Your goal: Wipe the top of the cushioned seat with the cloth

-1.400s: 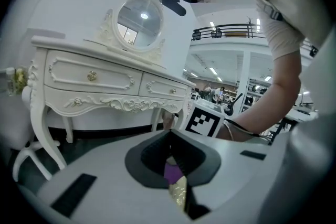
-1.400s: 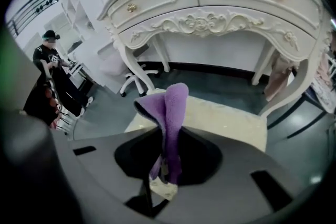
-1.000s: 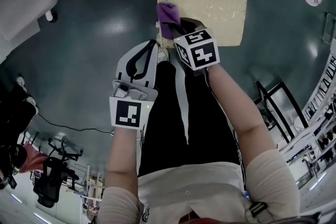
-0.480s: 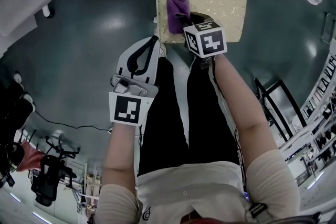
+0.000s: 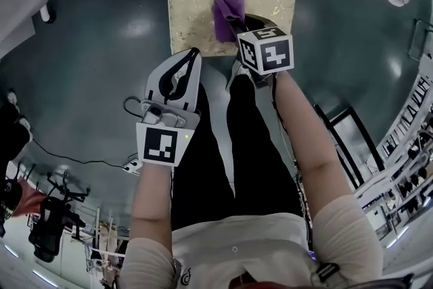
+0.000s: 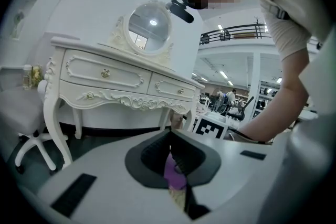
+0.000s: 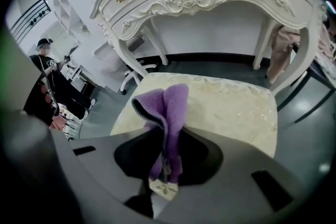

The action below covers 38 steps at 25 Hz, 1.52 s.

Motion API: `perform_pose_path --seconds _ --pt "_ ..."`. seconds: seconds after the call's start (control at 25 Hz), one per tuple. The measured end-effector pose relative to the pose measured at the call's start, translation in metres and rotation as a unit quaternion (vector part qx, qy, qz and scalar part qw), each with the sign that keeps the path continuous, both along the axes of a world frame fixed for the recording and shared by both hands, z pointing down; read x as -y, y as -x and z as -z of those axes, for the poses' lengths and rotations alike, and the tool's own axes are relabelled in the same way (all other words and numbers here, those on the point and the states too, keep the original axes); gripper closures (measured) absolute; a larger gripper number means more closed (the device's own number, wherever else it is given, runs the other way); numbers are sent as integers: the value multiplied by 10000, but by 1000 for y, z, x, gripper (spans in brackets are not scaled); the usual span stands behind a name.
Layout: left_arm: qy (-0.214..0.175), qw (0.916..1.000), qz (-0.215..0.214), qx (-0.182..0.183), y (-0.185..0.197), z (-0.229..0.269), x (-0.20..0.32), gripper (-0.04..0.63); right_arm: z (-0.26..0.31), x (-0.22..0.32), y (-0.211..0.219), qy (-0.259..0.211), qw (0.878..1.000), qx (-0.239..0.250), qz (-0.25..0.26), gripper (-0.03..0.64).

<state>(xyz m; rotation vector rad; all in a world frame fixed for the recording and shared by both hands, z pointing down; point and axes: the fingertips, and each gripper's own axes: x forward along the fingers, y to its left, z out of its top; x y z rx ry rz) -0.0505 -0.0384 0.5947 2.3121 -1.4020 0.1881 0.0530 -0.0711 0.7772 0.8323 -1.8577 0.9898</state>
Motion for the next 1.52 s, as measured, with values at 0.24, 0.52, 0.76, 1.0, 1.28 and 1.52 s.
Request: perform_pose_path --seconds 0.24,0.52,0.76,1.0,1.28,1.52 --pt "-73 9998 -124 100 -44 1 8 581 0 9 -57 -92 9999 -49 -110 528" --pt "56 9999 -3 -156 -91 -4 16 581 -3 18 -121 -126 9993 -100 -347 526" --pt "4 9999 -85 66 -123 -3 13 581 -4 17 -176 -163 9986 -330 -388 528" --pt "-62 9999 -65 -69 -144 -1 8 581 0 14 -207 -389 9957 -839 -59 532" --pt "111 9995 -213 -189 -153 7 -26 581 29 -8 -184 -535 9972 -514 -100 532" --pt "166 9990 -404 5 -102 12 -46 581 52 -41 -107 -468 9988 85 -129 532"
